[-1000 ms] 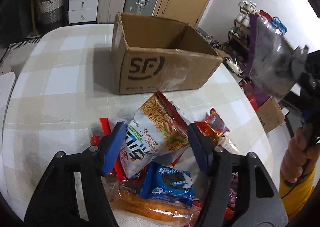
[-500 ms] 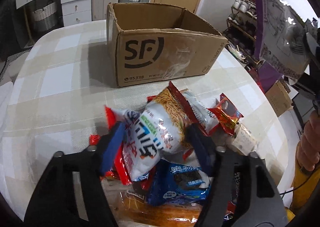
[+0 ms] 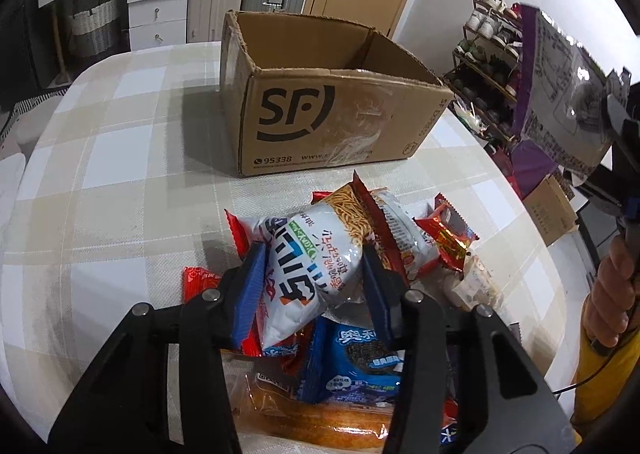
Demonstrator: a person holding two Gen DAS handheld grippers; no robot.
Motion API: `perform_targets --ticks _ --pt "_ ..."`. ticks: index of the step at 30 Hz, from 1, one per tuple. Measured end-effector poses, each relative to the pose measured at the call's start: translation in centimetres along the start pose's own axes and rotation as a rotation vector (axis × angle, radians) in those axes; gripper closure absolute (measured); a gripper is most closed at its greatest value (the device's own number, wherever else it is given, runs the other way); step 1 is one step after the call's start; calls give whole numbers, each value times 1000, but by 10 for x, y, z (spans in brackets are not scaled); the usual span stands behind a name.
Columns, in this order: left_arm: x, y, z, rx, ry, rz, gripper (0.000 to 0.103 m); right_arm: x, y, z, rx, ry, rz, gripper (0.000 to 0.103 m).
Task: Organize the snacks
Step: 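Lift both held bags and carry them toward the cardboard box, then lower both bags into the box and open both grippers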
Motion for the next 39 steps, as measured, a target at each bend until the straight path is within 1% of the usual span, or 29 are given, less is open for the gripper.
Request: perform_targets --ticks 3,6,11,15,17,19,22,28,31,33,37,39 --pt "7 2 -2 14 -13 5 60 1 1 -1 1 -5 2 54" --pt "17 6 -5 22 -42 -26 60 2 3 -2 8 -9 3 54" --pt "49 6 -16 32 -126 -22 60 3 6 -4 20 -12 9 54" --pt "78 1 -30 14 -190 -31 60 0 10 -9 33 -12 14 54" --pt "93 -2 -42 4 -229 -51 60 1 15 -14 50 -15 17 54" --pt "105 -6 -55 -16 -252 -58 60 1 21 -21 69 -26 18 54" --pt "121 -14 -82 -39 -304 -82 60 0 34 -36 115 -44 36 54" --pt "143 -26 -132 -48 -384 -64 60 -10 49 -66 171 -77 75 54" --pt "142 -25 -155 -38 -384 -56 60 -16 48 -83 167 -95 105 54" --pt "136 -20 -172 -14 -376 -40 60 -22 46 -93 153 -96 135 54" --pt "114 -10 -204 -6 -335 -57 59 -35 40 -109 158 -85 197 54" --pt "94 -2 -222 21 -299 -36 59 -47 31 -117 152 -69 227 54"
Point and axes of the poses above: each gripper's, at about its wrist camera, not at the fingertips, and x roughly against the way its jaws point, y to its left, z to its underside, the point moved 5 cm from there along -x, roughly the way its jaws point, and after that the axes turned 10 degrees about -x, right-handed, at the moved point
